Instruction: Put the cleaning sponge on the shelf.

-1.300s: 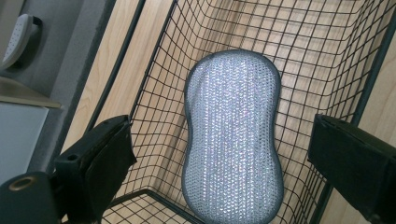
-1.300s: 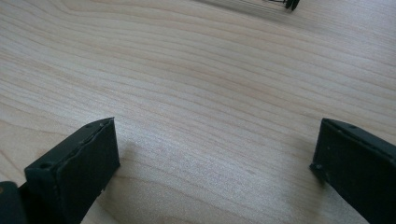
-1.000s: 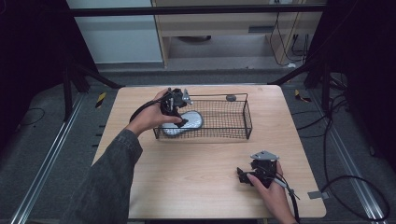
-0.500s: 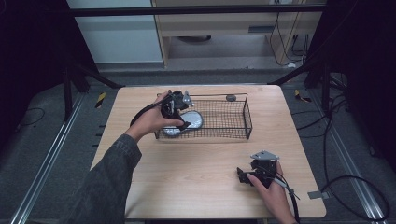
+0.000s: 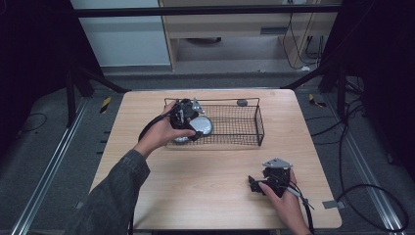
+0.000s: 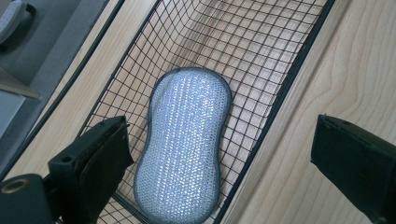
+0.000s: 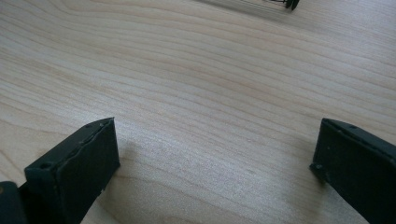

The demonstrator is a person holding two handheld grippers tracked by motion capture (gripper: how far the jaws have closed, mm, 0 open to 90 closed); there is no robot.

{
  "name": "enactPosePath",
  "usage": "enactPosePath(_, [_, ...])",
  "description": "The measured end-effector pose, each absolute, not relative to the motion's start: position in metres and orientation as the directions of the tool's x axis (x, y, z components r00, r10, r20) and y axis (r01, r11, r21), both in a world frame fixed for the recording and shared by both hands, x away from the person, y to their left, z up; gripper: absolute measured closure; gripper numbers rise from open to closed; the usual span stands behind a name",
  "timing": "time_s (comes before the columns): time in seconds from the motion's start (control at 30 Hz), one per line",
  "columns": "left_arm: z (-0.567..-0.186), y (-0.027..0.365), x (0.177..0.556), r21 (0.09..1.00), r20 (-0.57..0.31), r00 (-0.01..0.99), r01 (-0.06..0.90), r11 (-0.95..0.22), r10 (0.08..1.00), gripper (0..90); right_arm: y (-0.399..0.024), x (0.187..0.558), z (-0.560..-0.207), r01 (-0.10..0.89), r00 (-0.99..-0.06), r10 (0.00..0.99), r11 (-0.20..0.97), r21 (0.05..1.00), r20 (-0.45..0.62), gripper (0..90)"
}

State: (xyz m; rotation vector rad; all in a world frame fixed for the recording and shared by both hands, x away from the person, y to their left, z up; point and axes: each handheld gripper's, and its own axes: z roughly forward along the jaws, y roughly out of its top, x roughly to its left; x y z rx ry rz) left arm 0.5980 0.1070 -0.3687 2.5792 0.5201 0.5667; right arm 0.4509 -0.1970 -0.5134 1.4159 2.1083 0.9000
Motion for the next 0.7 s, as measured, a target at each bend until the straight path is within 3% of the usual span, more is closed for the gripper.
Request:
enactPosePath(0.3, [-0.369, 0.106, 0.58, 0.533, 0.285, 0.817, 0.299, -0.792, 0.5, 4.0, -0.197, 0.451, -0.514, 0.637, -0.377, 0.926, 0.264, 0.724, -0.006, 0.5])
enactPosePath(0.7, [-0.373, 0.101, 0.549, 0.553, 0.289, 0.814, 0.288, -0.782, 0.504, 4.3, -0.197, 0.451, -0.513, 0.638, -0.375, 0.927, 0.262, 0.724, -0.005, 0.5])
